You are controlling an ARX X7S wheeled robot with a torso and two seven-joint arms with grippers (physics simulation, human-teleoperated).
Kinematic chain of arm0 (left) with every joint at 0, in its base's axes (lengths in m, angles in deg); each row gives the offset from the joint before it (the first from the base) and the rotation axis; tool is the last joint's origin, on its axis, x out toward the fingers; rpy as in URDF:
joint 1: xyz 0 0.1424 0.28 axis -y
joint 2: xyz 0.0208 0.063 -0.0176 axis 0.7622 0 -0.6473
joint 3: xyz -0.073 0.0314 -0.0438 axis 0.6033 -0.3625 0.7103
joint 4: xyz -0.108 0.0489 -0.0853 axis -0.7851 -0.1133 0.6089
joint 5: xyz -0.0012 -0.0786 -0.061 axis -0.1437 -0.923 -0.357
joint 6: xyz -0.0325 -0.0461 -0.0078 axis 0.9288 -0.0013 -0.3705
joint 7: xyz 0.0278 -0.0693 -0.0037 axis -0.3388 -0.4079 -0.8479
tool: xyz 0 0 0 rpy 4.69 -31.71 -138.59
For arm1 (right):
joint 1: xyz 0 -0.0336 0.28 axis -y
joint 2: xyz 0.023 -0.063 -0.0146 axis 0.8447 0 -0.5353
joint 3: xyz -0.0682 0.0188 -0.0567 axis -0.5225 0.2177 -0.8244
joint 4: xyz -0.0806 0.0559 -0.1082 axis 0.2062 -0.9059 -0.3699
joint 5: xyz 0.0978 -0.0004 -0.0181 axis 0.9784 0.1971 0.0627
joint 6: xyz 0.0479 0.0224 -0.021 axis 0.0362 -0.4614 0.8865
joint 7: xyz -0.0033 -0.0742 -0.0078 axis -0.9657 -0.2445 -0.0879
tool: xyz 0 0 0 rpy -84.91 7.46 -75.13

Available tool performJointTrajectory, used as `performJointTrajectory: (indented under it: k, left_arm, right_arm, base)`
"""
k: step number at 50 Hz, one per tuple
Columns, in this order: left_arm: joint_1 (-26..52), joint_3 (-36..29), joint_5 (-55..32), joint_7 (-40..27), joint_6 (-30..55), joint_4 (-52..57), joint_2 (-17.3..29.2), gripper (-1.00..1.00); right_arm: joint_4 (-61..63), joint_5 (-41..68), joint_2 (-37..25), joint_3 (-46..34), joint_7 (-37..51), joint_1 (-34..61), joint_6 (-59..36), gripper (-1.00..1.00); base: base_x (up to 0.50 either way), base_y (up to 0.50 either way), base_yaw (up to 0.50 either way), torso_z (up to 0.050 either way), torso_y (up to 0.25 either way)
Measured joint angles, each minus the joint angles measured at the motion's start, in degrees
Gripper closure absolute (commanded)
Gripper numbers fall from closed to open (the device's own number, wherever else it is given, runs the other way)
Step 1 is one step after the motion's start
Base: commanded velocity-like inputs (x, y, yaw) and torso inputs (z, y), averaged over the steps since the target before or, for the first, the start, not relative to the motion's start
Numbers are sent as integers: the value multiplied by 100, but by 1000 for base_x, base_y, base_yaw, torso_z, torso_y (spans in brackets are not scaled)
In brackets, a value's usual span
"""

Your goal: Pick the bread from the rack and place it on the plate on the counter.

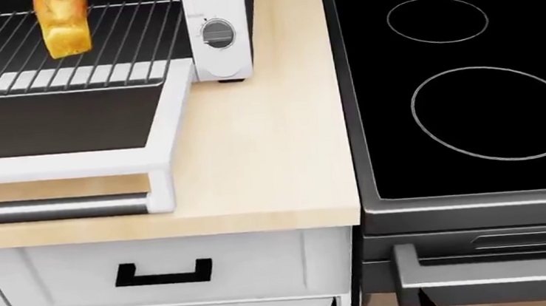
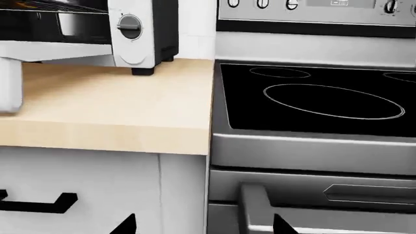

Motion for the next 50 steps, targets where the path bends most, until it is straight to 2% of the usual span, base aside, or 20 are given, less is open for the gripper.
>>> performJointTrajectory:
  k: [10, 22, 30, 38, 50]
  left_arm:
    - [8, -22, -57, -99, 1266, 1529, 171, -100]
    - [586, -72, -130, -181, 3090, 3094, 385, -100]
    - [1067, -139, -234, -255, 4030, 3722, 514, -100]
    - [1345, -164, -938, -881, 4417, 4022, 945, -100]
    - [1549, -240, -2185, -2026, 4442, 4164, 1692, -100]
  right_arm:
    - [1211, -41, -171, -143, 29, 213, -1347, -100]
    - [2487, -62, -363, -303, 13, 721, -2848, -100]
    - [3088, -74, -457, -398, 2, 1132, -3666, -100]
    - [3518, -67, -508, -520, 9, 1448, -4256, -100]
    - [3939, -61, -560, -664, 45, 1774, -4849, -100]
  base:
    - [0, 0, 0, 47, 81]
    - [0, 0, 0, 47, 81]
    - [0, 500, 0, 47, 82]
    - [0, 500, 0, 47, 82]
    - [0, 470, 0, 47, 81]
